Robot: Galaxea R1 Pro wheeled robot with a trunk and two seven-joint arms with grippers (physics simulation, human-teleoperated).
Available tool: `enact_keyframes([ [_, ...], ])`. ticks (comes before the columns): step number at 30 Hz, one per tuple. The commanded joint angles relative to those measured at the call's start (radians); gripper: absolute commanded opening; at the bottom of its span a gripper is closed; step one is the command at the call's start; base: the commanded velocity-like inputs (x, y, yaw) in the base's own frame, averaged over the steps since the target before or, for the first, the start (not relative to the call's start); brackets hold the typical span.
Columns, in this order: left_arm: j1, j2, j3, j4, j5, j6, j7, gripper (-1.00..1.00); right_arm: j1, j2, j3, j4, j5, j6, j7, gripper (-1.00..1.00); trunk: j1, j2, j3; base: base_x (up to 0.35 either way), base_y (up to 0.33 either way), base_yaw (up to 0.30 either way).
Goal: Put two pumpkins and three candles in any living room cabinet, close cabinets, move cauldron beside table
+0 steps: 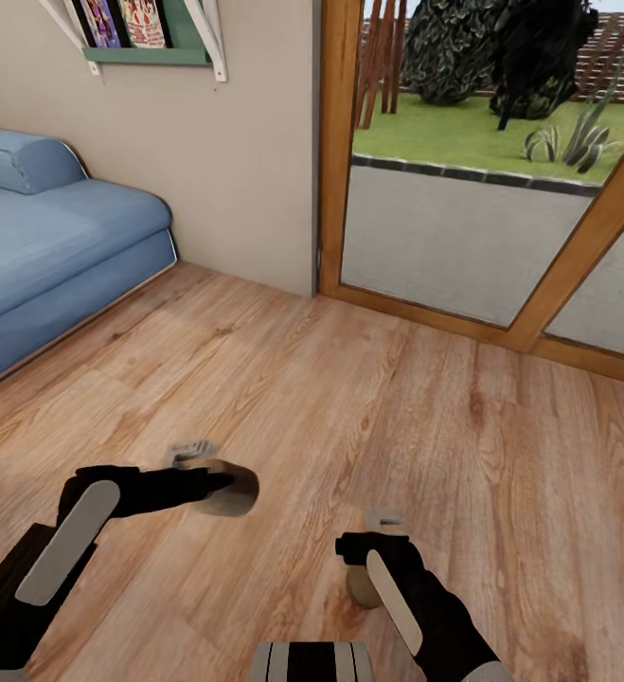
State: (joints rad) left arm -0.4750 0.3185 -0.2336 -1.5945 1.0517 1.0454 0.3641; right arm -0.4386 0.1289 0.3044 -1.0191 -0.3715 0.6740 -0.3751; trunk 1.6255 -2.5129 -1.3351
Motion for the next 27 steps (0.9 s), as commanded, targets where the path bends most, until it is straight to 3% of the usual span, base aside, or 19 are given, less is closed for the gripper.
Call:
enact_keyframes([
  [1,-0.001,0.014,-0.001,-0.001,0.02,0.002,-0.024,-1.0,-0.001,0.0,0.002,-0.001,-0.01,0.001,-0.01,1.0,0.0,0.0,-0.001,0.0,0.0,0.0],
  [3,-0.001,0.044,-0.001,-0.001,0.047,0.002,-0.111,-1.0,-0.001,0.0,0.002,-0.001,-0.01,-0.002,-0.01,1.0,0.0,0.0,-0.001,0.0,0.0,0.0],
  [7,-0.001,0.059,-0.001,-0.001,0.061,0.002,-0.156,-1.0,-0.002,-0.001,0.002,0.002,-0.009,-0.003,-0.01,1.0,0.0,-0.001,-0.005,0.0,0.0,0.0],
  [12,-0.001,0.062,-0.001,-0.001,0.065,0.002,-0.17,-1.0,-0.002,-0.001,0.002,0.022,-0.009,-0.004,-0.01,1.0,0.003,-0.002,-0.024,0.0,0.0,0.0],
  [21,-0.001,0.063,-0.001,-0.001,0.066,0.002,-0.174,-1.0,-0.019,-0.004,-0.006,0.078,-0.009,-0.005,-0.01,1.0,0.003,-0.002,-0.024,0.0,0.0,0.0],
  [27,-0.001,0.063,-0.001,-0.001,0.067,0.002,-0.174,-1.0,-0.095,-0.006,-0.008,0.242,-0.009,-0.107,-0.01,1.0,0.003,-0.002,-0.028,0.0,0.0,0.0],
])
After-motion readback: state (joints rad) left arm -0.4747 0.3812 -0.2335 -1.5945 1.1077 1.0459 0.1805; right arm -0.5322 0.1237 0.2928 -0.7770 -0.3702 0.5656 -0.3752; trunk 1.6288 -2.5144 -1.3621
